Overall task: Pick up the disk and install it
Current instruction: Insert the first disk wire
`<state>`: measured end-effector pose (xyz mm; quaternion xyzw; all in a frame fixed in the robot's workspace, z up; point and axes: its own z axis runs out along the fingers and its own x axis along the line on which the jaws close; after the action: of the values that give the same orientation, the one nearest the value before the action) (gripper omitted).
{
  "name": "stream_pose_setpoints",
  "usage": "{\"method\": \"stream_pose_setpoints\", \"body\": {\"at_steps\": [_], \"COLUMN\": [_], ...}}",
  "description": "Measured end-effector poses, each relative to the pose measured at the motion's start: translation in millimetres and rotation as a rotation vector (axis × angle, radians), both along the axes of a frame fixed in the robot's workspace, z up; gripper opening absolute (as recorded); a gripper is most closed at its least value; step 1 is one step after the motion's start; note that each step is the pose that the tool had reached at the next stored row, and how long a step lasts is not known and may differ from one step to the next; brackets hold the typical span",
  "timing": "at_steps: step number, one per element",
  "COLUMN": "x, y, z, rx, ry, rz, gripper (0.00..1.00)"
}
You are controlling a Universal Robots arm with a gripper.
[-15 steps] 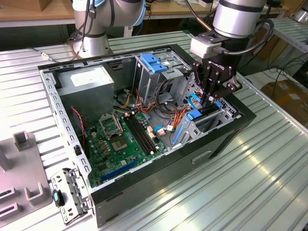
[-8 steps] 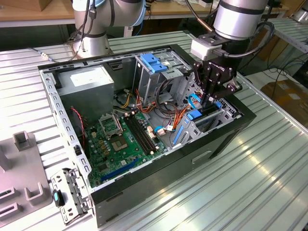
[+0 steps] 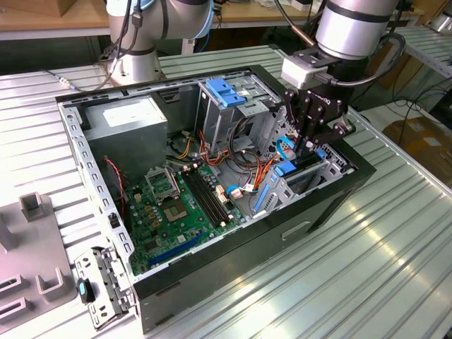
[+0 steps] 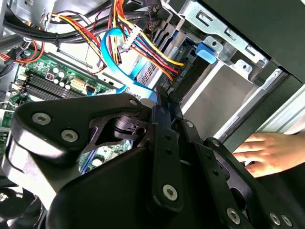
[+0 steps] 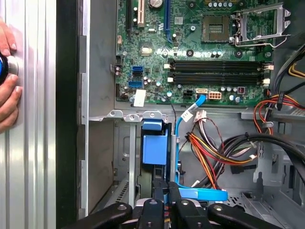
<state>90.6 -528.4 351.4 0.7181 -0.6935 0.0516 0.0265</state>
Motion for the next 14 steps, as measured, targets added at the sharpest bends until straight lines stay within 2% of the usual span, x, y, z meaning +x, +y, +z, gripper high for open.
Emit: {"method": "stream_pose_setpoints", "body": {"at_steps": [1, 2, 4, 6, 7, 8, 11, 12, 14], "x": [0.0, 0.0, 0.0, 0.0, 0.0, 0.0, 0.0, 0.0, 0.0], "y": [0.0, -0.3, -1.2, -2.7, -4.8, -7.5, -12.6, -15.1, -17.3], "z": [0.6, 1.2, 1.2, 1.2, 1.2, 1.2, 1.3, 1.2, 1.2], "rx": [0.0017, 0.0129, 0.0298, 0.0513, 0.0666, 0.0734, 0.0858, 0.0945, 0.1004], "ry": [0.0, -0.0001, -0.0002, -0.0003, -0.0009, -0.0018, -0.0031, -0.0039, -0.0045], "rz": [0.0, 0.0, 0.0, 0.0, 0.0, 0.0, 0.0, 0.0, 0.0], "gripper": [0.16, 0.16, 0.16, 0.16, 0.16, 0.16, 0.16, 0.16, 0.16]}}
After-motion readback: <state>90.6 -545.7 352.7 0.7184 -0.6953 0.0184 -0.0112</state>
